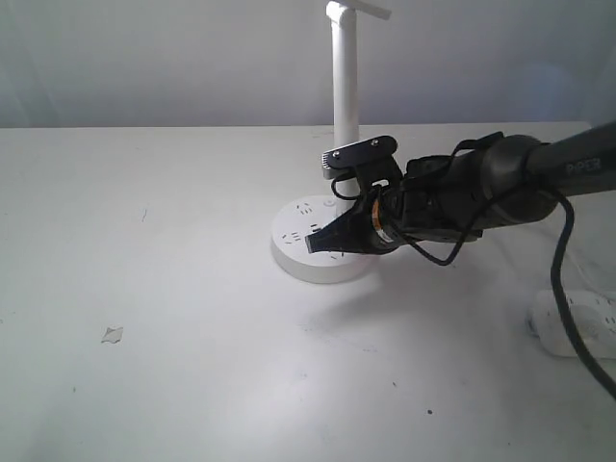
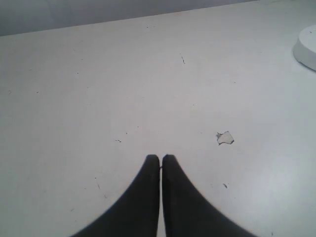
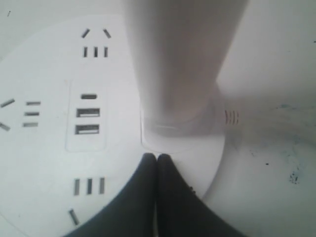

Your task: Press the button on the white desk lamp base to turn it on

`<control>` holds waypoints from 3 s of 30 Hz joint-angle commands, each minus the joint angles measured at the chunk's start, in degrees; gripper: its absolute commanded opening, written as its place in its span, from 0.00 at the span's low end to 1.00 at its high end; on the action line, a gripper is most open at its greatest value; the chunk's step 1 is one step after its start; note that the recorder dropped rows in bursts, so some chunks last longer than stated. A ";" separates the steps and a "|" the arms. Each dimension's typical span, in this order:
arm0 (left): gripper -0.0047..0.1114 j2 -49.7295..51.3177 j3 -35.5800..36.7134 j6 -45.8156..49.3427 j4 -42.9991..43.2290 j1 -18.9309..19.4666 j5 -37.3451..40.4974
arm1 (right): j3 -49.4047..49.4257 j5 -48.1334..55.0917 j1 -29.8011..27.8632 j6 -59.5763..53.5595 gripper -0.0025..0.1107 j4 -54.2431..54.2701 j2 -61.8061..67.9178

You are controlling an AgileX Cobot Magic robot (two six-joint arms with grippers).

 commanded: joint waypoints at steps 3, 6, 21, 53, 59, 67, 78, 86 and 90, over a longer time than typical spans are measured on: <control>0.05 -0.14 -0.16 -0.12 -0.43 -0.34 -0.23 | 0.32 1.46 -0.46 -0.24 0.02 0.35 -5.51; 0.05 -0.14 -0.16 -0.12 -0.43 -0.34 -0.23 | 0.32 1.46 -0.46 -0.24 0.02 0.11 -11.80; 0.05 -0.14 -0.16 -0.12 -0.43 -0.34 -0.23 | 3.29 1.02 -0.46 -0.24 0.02 0.11 -16.58; 0.05 -0.14 -0.16 -0.12 -0.43 -0.34 -0.23 | 6.33 -5.99 -0.46 -0.35 0.02 -0.10 -13.88; 0.05 -0.14 -0.16 -0.12 -0.43 -0.34 -0.23 | 6.33 -8.74 -0.46 -0.35 0.02 -0.12 -9.01; 0.05 -0.14 -0.16 -0.12 -0.43 -0.34 -0.23 | 5.99 -8.63 -0.46 -0.35 0.02 -0.12 -4.61; 0.05 -0.14 -0.16 -0.12 -0.43 -0.34 -0.23 | 4.34 -1.78 -0.46 -0.35 0.02 -2.73 -4.37; 0.05 -0.14 -0.16 -0.12 -0.43 -0.34 -0.23 | 3.35 -2.91 -0.46 -0.17 0.02 -2.69 -4.37; 0.05 -0.14 -0.16 -0.12 -0.43 -0.34 -0.23 | 2.33 -2.61 -0.46 -0.17 0.02 -2.69 -4.26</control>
